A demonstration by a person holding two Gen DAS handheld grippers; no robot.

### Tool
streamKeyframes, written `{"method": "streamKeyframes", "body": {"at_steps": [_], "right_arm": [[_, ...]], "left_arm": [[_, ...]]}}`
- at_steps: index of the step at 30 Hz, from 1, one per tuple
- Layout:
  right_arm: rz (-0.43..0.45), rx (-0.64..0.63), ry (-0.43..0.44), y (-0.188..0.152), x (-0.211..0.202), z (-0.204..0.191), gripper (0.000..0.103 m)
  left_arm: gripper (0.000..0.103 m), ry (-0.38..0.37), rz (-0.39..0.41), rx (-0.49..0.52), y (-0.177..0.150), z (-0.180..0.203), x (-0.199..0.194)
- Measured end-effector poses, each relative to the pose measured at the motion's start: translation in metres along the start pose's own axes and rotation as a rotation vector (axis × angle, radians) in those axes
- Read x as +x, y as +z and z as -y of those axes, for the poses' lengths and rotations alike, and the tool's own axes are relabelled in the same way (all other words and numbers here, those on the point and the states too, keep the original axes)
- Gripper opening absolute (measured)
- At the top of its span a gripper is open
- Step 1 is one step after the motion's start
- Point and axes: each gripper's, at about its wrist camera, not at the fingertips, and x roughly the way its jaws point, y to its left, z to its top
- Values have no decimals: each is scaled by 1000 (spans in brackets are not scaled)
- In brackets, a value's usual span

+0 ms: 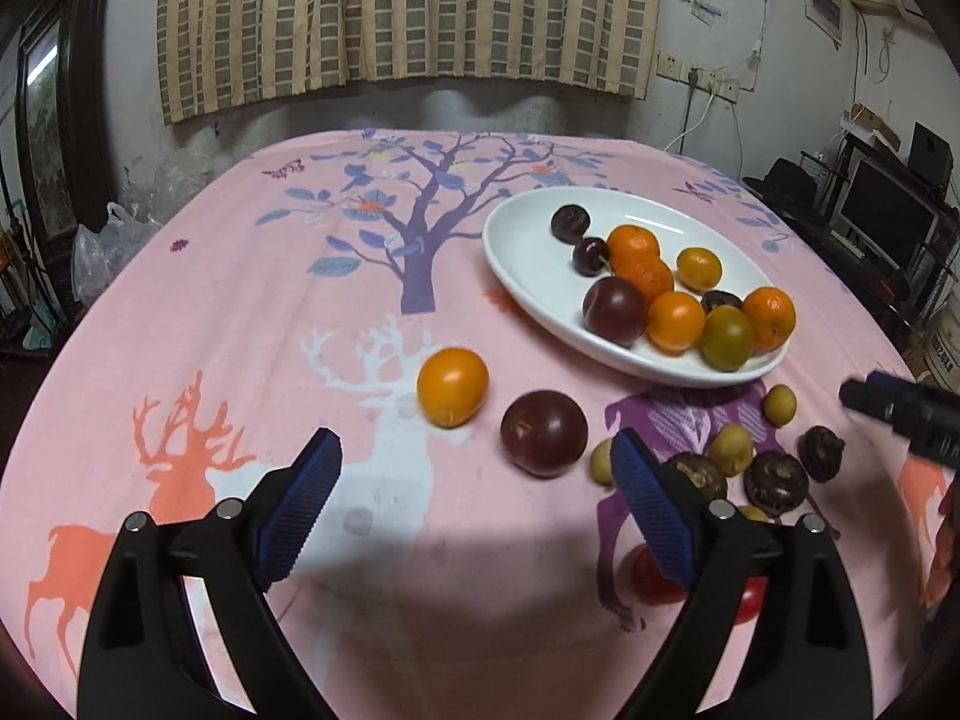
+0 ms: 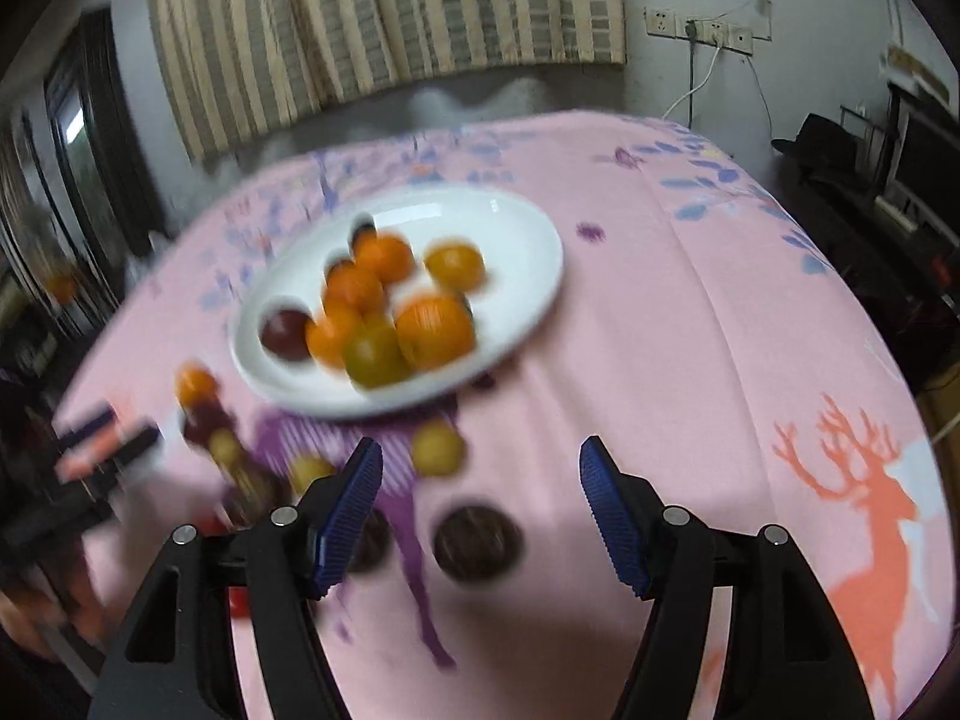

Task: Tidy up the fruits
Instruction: 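Grasp a dark brown round fruit with the right gripper while the left gripper grasps a dark red plum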

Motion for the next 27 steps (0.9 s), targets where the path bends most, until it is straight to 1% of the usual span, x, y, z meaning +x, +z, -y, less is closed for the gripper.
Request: {"method": "streamKeyframes", "body": {"at_steps": [2,4,6,7,9,11,13,14,16,19,21,24,27], "right_arm": [[-38,-23,-14,-10,4,-3,67],[-60,-50,-20,-15,8,-6,61],[-78,-63,-32,-19,13,-8,58],[-94,-68,-38,-20,17,-8,51],[-118,-74,-36,-23,22,-9,46],[-142,-87,-41,-26,29,-12,43],[-132,-115,-62,-28,30,-17,41],[-129,-117,-61,-28,30,-18,38],[-131,-118,-61,-27,30,-19,38],[-99,-108,-42,-24,22,-19,38],[-61,-100,-32,-21,13,-19,38],[-41,-85,-9,-18,8,-18,38],[-30,-75,7,-16,4,-18,38]], "left_arm": [[89,-8,-3,-8,-2,-2,-1],[89,-7,-1,-6,-3,-2,-2],[89,-1,-1,4,-5,-1,-2],[89,1,-2,8,-6,-1,-2],[89,2,-7,11,-7,-1,-1],[89,-2,-18,11,-7,0,2],[89,-5,-32,14,-8,0,5],[89,-7,-40,18,-9,1,7],[89,-7,-48,21,-10,1,9],[89,-3,-49,26,-10,2,11],[89,1,-48,29,-11,2,12],[89,-1,-51,42,-11,4,15],[87,-23,-57,50,-12,6,18]]}}
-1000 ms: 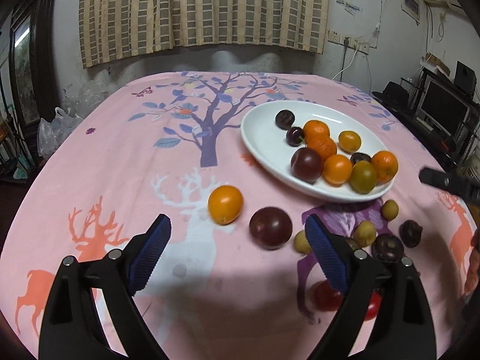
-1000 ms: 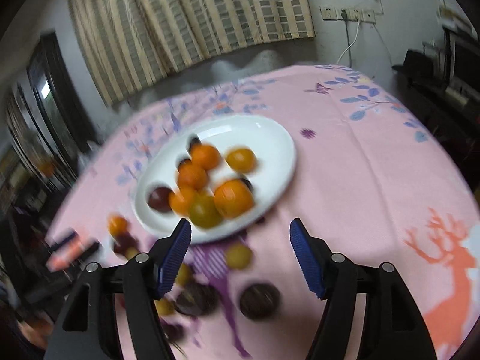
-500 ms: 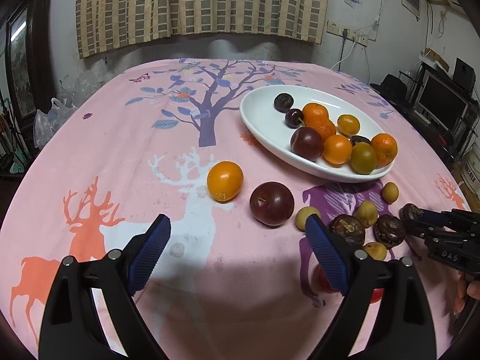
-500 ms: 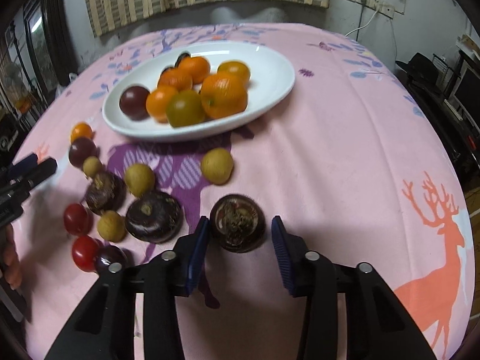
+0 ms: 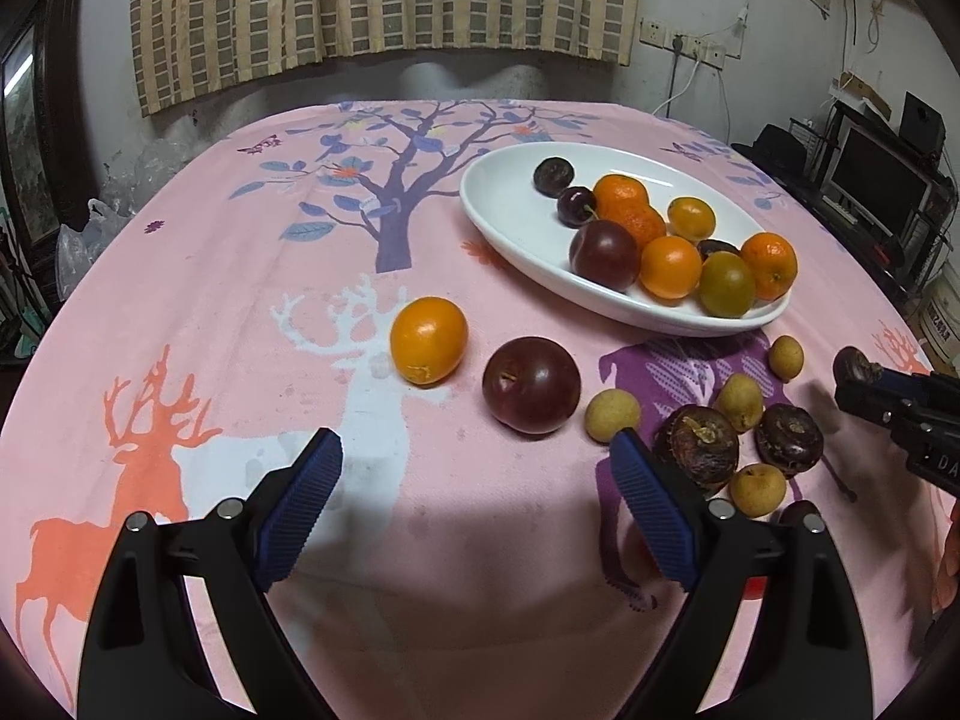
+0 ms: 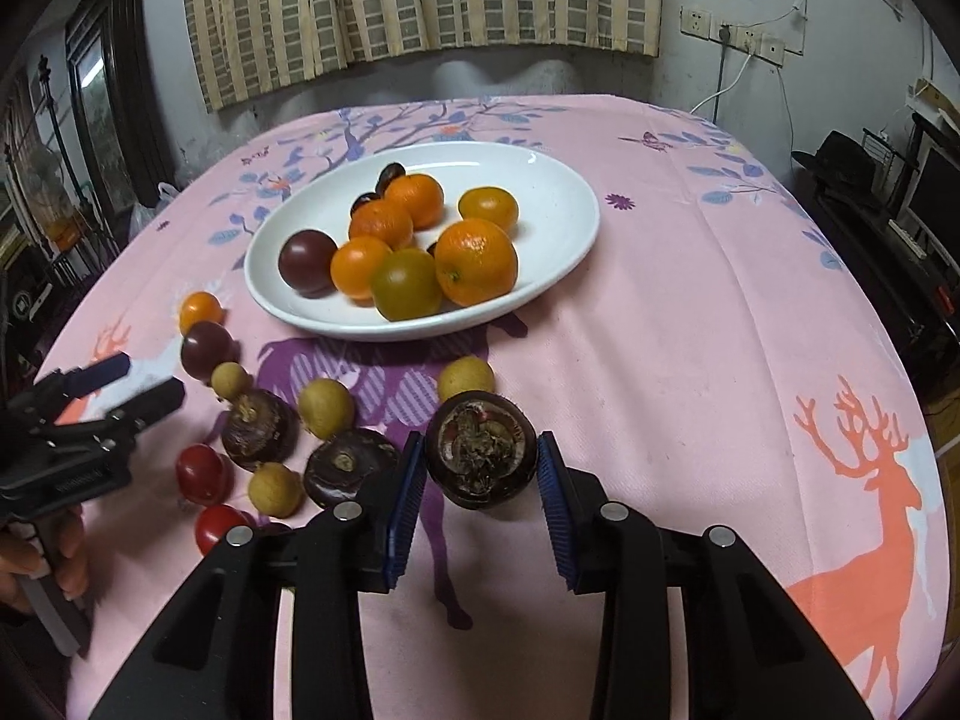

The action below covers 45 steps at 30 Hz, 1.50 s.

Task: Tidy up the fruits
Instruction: 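Grasp a dark brown round fruit with the right gripper while the left gripper grasps a dark red plum, then carry both fruits onto the white plate and open both grippers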

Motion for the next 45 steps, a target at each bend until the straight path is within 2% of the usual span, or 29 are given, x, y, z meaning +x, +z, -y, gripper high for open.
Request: {"method": "streamKeyframes", "body": {"at_steps": [4,7,22,24,25,29,34,39,43,45], "right_arm": [[15,8,26,1,-7,-1,38],[18,10,44,1,-9,-3,38],[-1,16,81,-1,-7,-6,38],[-1,18,81,-1,-6,-5,38],[-1,21,82,-1,-6,-5,38],[9,39,85,-1,-7,-1,38],[44,53,109,0,-12,0,38],[107,55,162,3,-19,-5,38],[150,98,224,15,-26,-5,38],[176,90,229,27,-30,-9,38]], "left_arm": [[76,3,-27,16,-1,2,8],[65,-15,-85,24,1,5,20],[64,23,-82,81,21,21,40],[44,-12,-81,83,23,22,41],[39,-23,-82,82,22,22,40],[39,-20,-77,88,19,22,33],[39,-85,-41,65,23,21,8],[39,-138,1,61,36,22,-9],[39,-153,2,37,49,19,-8],[39,-155,3,27,61,18,-4]]}}
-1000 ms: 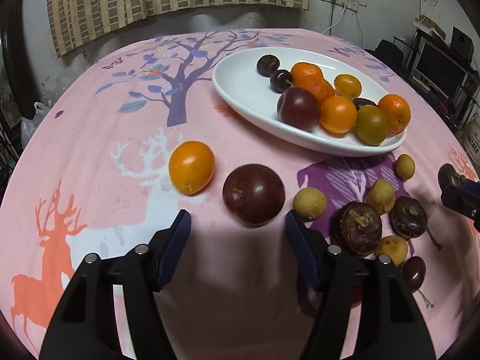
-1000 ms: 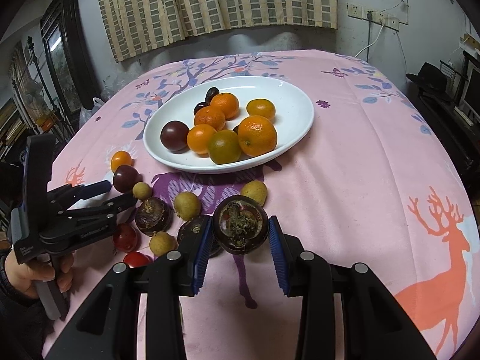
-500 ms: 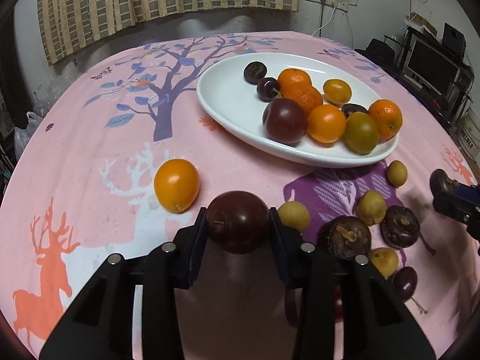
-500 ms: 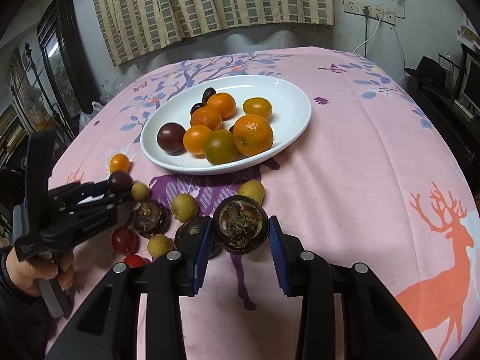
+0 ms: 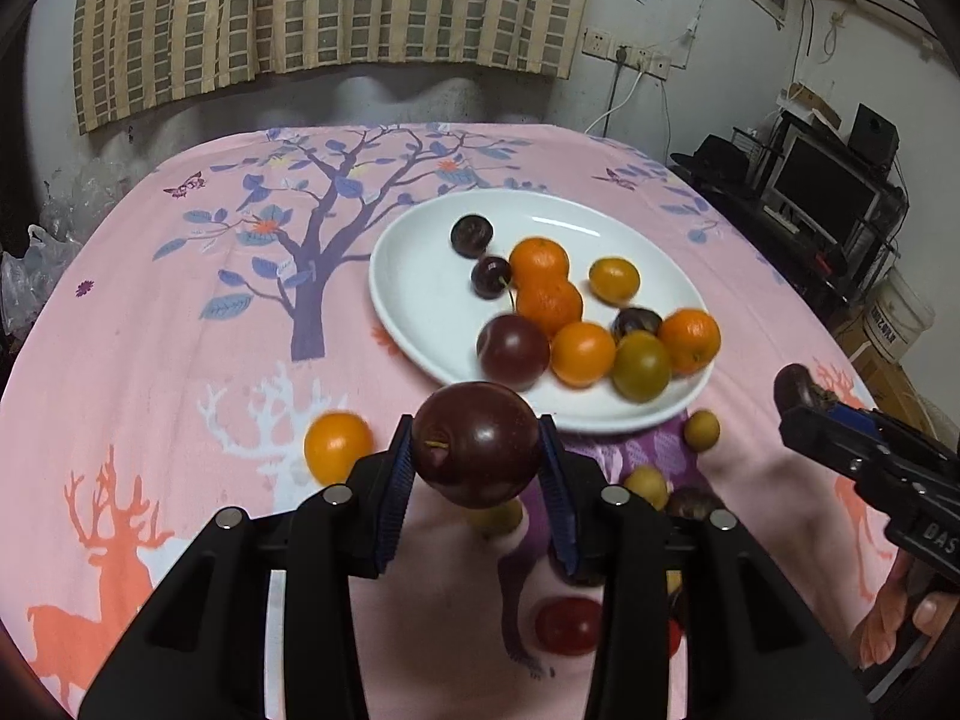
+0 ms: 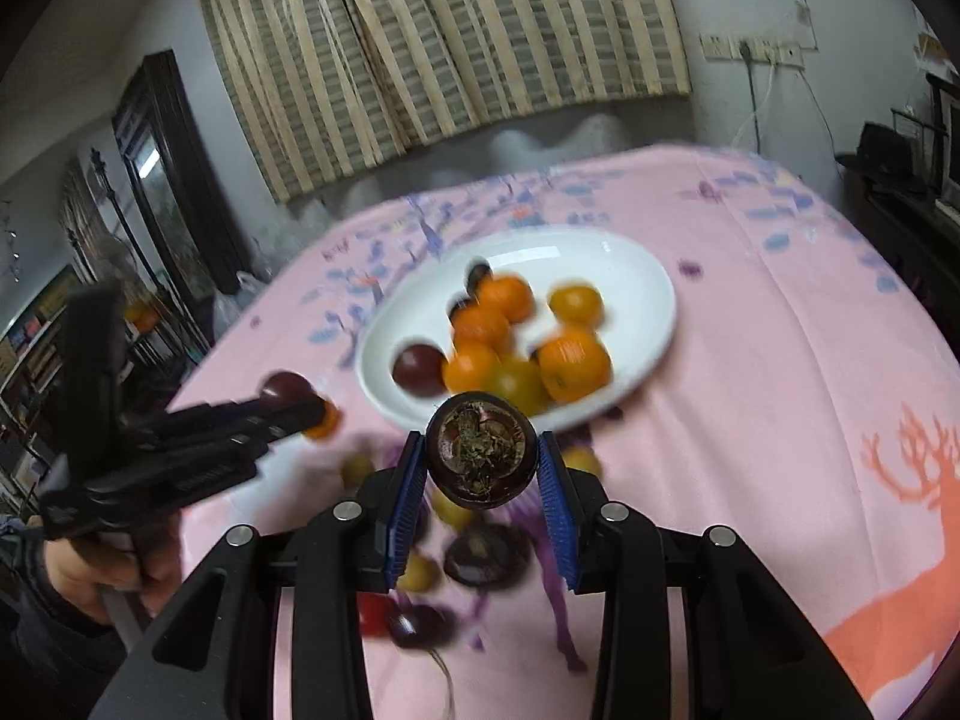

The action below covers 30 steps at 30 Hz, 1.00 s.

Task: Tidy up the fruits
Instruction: 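Carry both fruits onto the white plate and open both grippers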

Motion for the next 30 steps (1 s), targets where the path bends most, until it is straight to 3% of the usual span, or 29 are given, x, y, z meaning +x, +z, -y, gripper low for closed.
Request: {"method": "streamKeyframes", "body": {"at_steps": [7,14,16,18,20,22,25,30], "right_arm": [[13,-39,-8,53,41,-11,38],[-50,111,33,65,96,14,39],[-34,133,42,62,97,18,53],[-14,136,34,60,92,20,54],[-6,145,48,59,84,25,54],[-2,148,47,58,74,29,55],[-1,144,20,54,63,34,61],[-46,105,-19,34,46,34,62]], "left_arm": [[39,19,-8,-27,42,1,34],[39,62,-46,-51,57,-2,69],[39,80,-47,-52,59,-2,73],[41,81,-39,-66,59,-3,70],[58,75,-10,-84,57,-4,62],[67,92,31,-92,52,-5,48],[75,108,67,-80,40,-7,28],[86,96,75,-130,10,-22,4]]}}
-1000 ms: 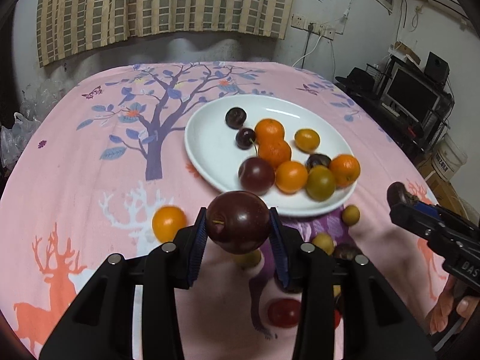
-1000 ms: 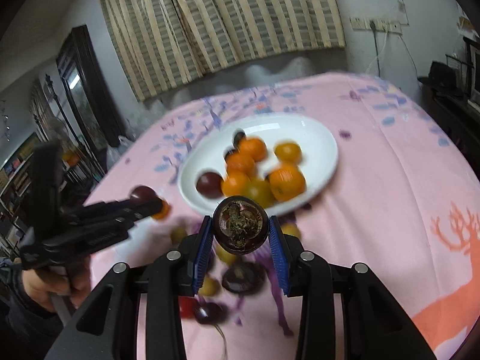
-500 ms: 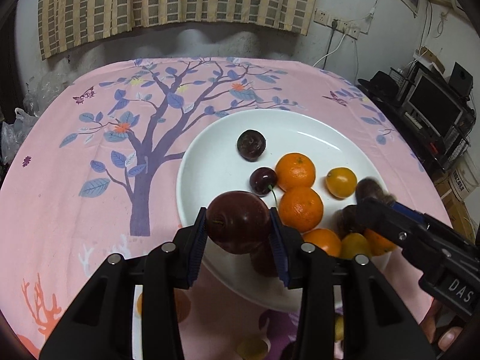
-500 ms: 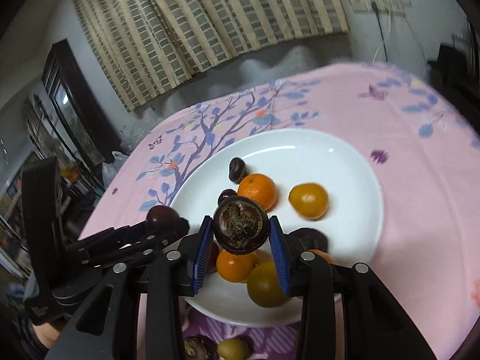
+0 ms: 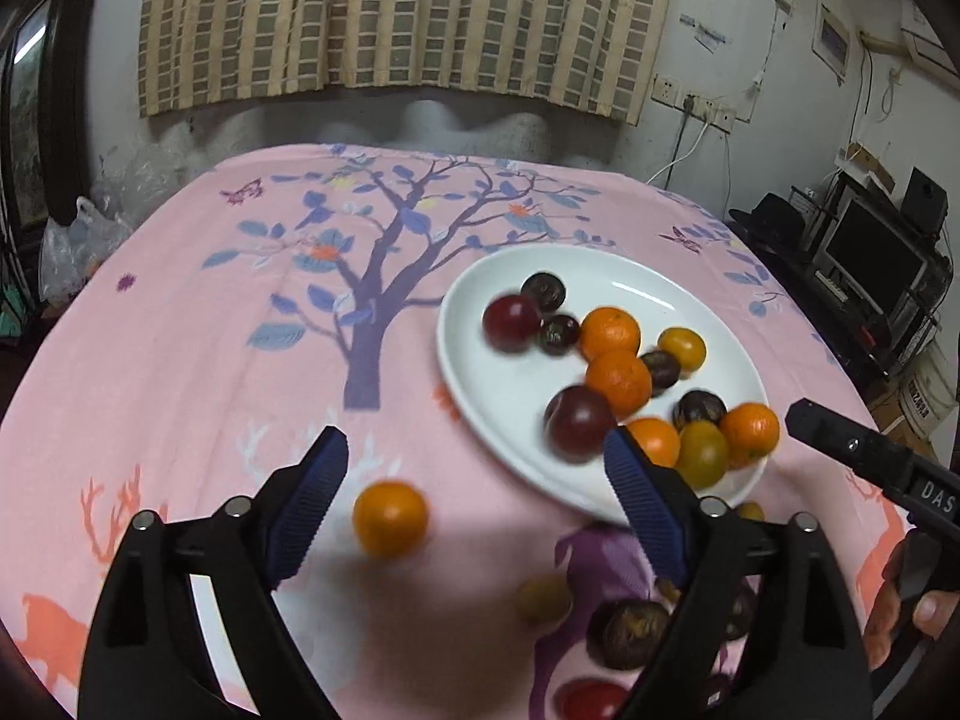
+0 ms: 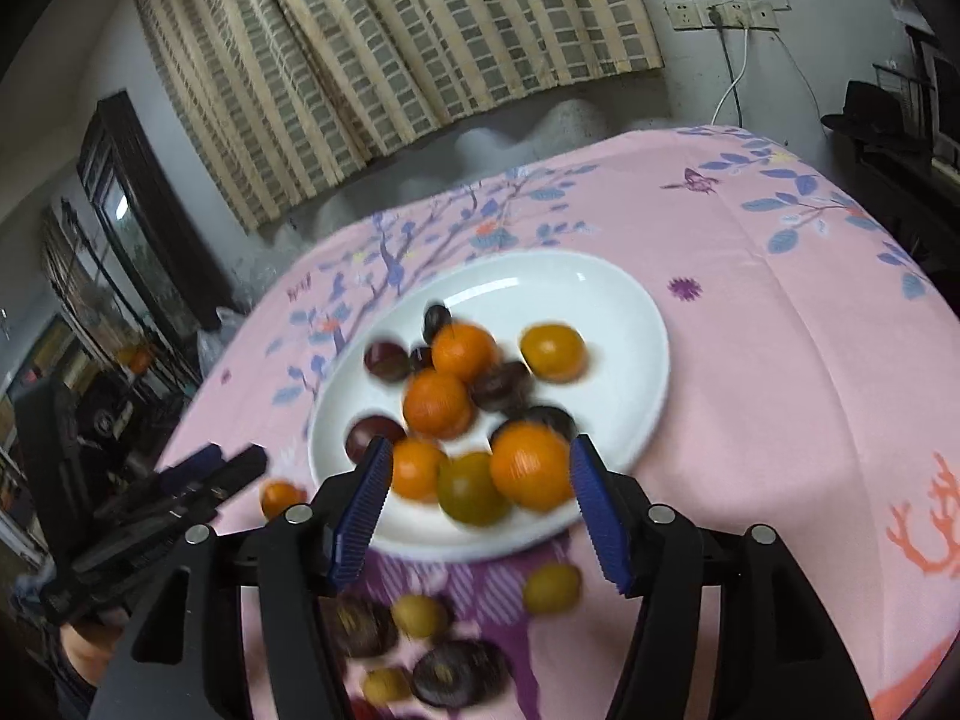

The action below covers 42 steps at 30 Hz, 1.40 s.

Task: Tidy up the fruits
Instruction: 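Carry both fruits onto the white plate and open both grippers, then grasp a dark brown round fruit with the right gripper while the left gripper grasps a yellow-orange tomato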

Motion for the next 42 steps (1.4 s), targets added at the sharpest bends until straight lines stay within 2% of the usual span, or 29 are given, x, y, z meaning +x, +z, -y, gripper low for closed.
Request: {"method": "streamKeyframes", "body": {"at_steps": [5,10,17,26,29,32,33,35,36,37,42], "right_arm": [[-65,-79,-48,-34,-8,-2,62],[-111,-142,-41,-57,-12,-11,62],[-140,-218,-52,-72,-8,-28,62],[-210,-334,-91,-85,0,-42,62],[-221,-325,-118,-86,6,-40,60],[-207,-302,-105,-86,9,-38,58],[-207,-305,-105,-87,11,-39,54],[-205,-322,-125,-90,18,-43,52],[-191,-333,-134,-91,19,-46,45],[-189,-327,-124,-90,19,-47,44],[-155,-248,-96,-82,9,-37,43]], "left_arm": [[88,20,-22,-35,-25,-22,-9],[88,51,-27,-55,-43,-37,-14],[88,82,2,-1,-51,-37,-22],[88,61,-33,-7,-53,-41,-16],[88,57,-40,-2,-53,-39,-14],[88,55,-47,8,-54,-36,-13],[88,54,-48,11,-55,-35,-12],[88,56,-51,19,-56,-34,-11],[88,58,-52,24,-56,-33,-11],[88,60,-53,27,-57,-33,-10],[88,61,-52,26,-57,-33,-10]]}}
